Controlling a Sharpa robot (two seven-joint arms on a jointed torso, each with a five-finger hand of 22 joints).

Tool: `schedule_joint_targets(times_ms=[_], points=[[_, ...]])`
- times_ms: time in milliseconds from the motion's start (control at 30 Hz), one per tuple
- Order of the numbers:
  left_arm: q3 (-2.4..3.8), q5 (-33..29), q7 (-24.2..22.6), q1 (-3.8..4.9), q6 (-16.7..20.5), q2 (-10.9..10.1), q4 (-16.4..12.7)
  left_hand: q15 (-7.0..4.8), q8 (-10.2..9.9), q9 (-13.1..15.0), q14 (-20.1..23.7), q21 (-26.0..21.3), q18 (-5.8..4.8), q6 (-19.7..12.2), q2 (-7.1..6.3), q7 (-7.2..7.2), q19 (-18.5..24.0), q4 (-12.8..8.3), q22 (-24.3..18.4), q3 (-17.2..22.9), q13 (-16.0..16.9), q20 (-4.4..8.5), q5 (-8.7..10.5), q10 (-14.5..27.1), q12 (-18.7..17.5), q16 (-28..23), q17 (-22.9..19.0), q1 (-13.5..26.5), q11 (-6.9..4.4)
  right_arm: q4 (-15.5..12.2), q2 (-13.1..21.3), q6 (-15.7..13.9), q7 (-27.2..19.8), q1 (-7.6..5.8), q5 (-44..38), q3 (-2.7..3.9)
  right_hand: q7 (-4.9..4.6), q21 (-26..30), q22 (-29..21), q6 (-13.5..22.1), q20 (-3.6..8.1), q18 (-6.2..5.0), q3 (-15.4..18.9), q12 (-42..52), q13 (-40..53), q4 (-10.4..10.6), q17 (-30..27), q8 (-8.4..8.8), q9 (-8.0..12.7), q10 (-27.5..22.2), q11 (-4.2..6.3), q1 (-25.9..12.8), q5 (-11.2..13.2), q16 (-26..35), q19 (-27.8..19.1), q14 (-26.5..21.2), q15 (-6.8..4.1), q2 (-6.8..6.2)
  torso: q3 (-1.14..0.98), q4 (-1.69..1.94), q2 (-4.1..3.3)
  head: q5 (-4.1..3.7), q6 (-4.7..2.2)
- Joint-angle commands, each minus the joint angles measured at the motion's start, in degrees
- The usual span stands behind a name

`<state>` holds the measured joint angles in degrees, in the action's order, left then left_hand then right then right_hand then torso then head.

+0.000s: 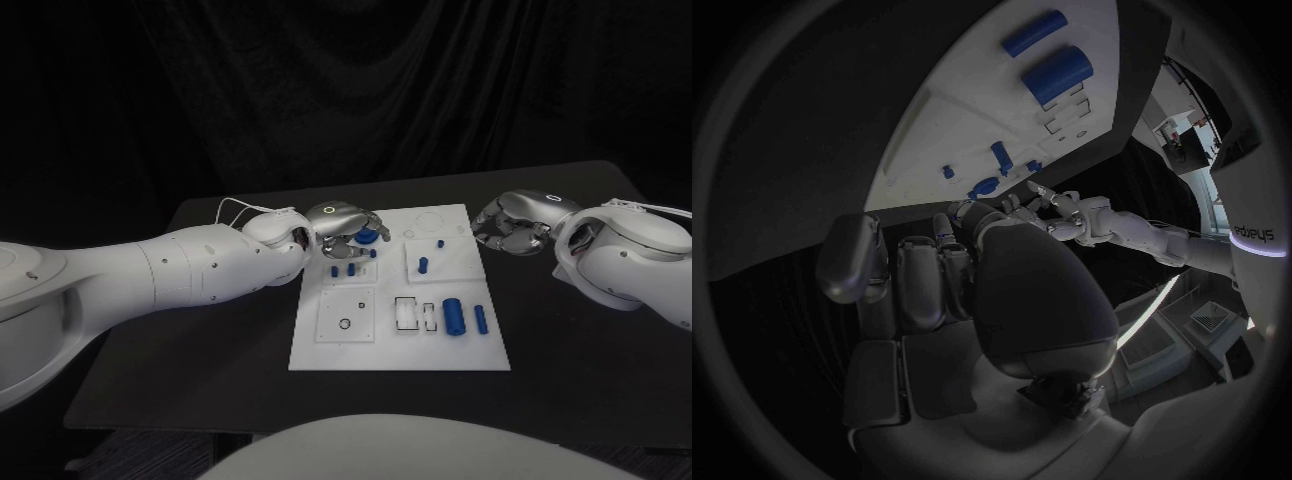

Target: Assemble the parts on the task board

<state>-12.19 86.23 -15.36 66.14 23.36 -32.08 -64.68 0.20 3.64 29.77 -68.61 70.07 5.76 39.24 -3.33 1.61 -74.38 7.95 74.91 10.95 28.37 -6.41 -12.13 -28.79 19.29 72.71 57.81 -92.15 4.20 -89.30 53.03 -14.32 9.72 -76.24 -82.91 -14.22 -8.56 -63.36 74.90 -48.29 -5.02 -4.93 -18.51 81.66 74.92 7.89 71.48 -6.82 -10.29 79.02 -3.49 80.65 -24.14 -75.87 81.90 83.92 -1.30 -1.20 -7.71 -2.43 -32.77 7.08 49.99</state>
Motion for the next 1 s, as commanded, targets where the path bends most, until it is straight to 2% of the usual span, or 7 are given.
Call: schedule_joint_targets(times_ms=[33,200,400,567,700,867,1000], points=[[0.07,5.7,0.4,0.11,-2.1,0.7,0.8,0.03,0.3,-1.4,-0.9,0.7,-1.06,1.6,0.03,-0.17,-0.9,-0.6,8.9,0.2,-1.2,0.02,-1.18,-0.6,0.6,0.8,0.6,0.8,0.09,-0.1,0.1,-0.4,0.3,0.13,-0.1,0.04,-0.1,0.1,8.0,-0.4,-0.1,-0.32,-0.3,-0.2,1.2,0.0,0.0,0.24,0.1,-0.2,-0.09,0.0,-0.2,0.2,-0.3,0.6,0.47,-0.39,0.06,-0.03,-0.15,-0.15,0.01],[0.07,7.4,1.7,0.11,-2.6,1.8,2.2,0.12,0.2,-2.8,-0.9,0.9,-1.11,2.2,0.0,0.23,-1.2,-0.5,8.9,-0.1,-2.4,0.01,-0.46,-0.9,1.0,0.9,0.3,1.9,0.19,0.0,0.1,-0.4,0.3,0.14,0.1,0.04,-0.1,0.1,8.0,-0.4,-0.1,-0.32,-0.3,-0.2,1.2,0.0,0.0,0.24,0.1,-0.2,-0.09,0.0,-0.2,0.2,-0.3,0.6,0.47,-0.39,0.03,-0.23,-0.23,-0.2,0.01],[0.07,8.0,2.5,0.11,-3.4,2.8,3.5,0.17,0.4,-4.2,-0.8,0.7,-1.1,4.1,0.23,-0.09,-1.3,-0.7,8.9,0.2,-3.4,-0.01,-0.5,-2.7,2.3,1.1,-0.1,2.4,0.21,0.1,0.0,-0.5,0.2,0.14,0.6,0.04,-0.08,0.2,8.0,-0.4,-0.1,-0.34,-0.3,-0.2,1.1,0.0,0.0,0.24,0.1,-0.3,-0.07,-0.1,-0.2,0.2,-0.3,0.6,0.46,-0.42,-0.02,-0.39,-0.53,-0.28,0.01],[0.07,8.1,3.0,0.1,-4.4,3.6,4.8,0.28,0.5,-5.2,-1.2,1.0,-1.2,5.4,0.36,-0.42,-1.7,-0.8,9.1,0.7,-3.6,-0.05,-0.63,-5.2,4.1,1.6,0.3,2.9,0.29,0.1,0.0,-0.6,0.2,0.14,0.7,0.04,-0.08,0.2,8.0,-0.4,-0.1,-0.34,-0.3,-0.2,1.1,0.0,0.0,0.24,0.1,-0.3,-0.07,-0.1,-0.2,0.2,-0.3,0.6,0.46,-0.42,-0.14,-0.62,-0.83,-0.09,0.01],[0.07,8.1,3.3,0.08,-5.3,4.3,5.7,0.49,0.4,-5.9,-4.2,1.7,-1.36,6.0,0.23,-0.64,-2.3,-0.8,9.3,1.1,-3.6,-0.13,-0.52,-6.4,5.1,4.2,4.1,3.2,0.47,0.1,0.0,-0.7,0.2,0.14,0.7,0.04,-0.08,0.2,8.0,-0.4,-0.1,-0.34,-0.3,-0.2,1.1,0.0,0.0,0.24,0.1,-0.3,-0.07,-0.1,-0.2,0.2,-0.3,0.6,0.46,-0.42,-0.21,-0.71,-0.92,-0.03,0.01],[0.07,8.2,3.3,0.03,-6.0,5.4,7.2,0.53,0.4,-6.1,-3.8,1.2,-1.22,6.1,0.19,-0.71,-2.0,-0.7,9.1,1.1,-3.7,-0.15,-0.19,-6.5,5.2,4.0,3.3,3.6,0.47,0.1,-0.1,-0.8,0.2,0.15,0.7,0.04,-0.08,0.2,8.0,-0.5,-0.1,-0.35,-0.4,-0.2,1.1,0.0,0.0,0.24,0.1,-0.3,-0.07,-0.1,-0.3,0.2,-0.3,0.6,0.45,-0.44,-0.24,-0.81,-0.87,0.07,0.01],[0.07,8.2,3.1,-0.07,-6.3,6.2,8.5,0.55,0.4,-6.2,-3.7,1.1,-1.22,6.2,0.3,-0.72,-1.9,-0.5,9.1,1.2,-3.7,-0.18,-0.04,-6.7,5.3,4.0,3.1,3.8,0.46,0.1,-0.2,-0.9,0.1,0.15,0.7,0.04,-0.08,0.2,8.0,-0.5,-0.1,-0.35,-0.4,-0.2,1.1,0.0,0.0,0.24,0.1,-0.3,-0.07,-0.1,-0.3,0.2,-0.3,0.6,0.45,-0.44,-0.17,-0.7,-0.78,-0.17,0.01]])
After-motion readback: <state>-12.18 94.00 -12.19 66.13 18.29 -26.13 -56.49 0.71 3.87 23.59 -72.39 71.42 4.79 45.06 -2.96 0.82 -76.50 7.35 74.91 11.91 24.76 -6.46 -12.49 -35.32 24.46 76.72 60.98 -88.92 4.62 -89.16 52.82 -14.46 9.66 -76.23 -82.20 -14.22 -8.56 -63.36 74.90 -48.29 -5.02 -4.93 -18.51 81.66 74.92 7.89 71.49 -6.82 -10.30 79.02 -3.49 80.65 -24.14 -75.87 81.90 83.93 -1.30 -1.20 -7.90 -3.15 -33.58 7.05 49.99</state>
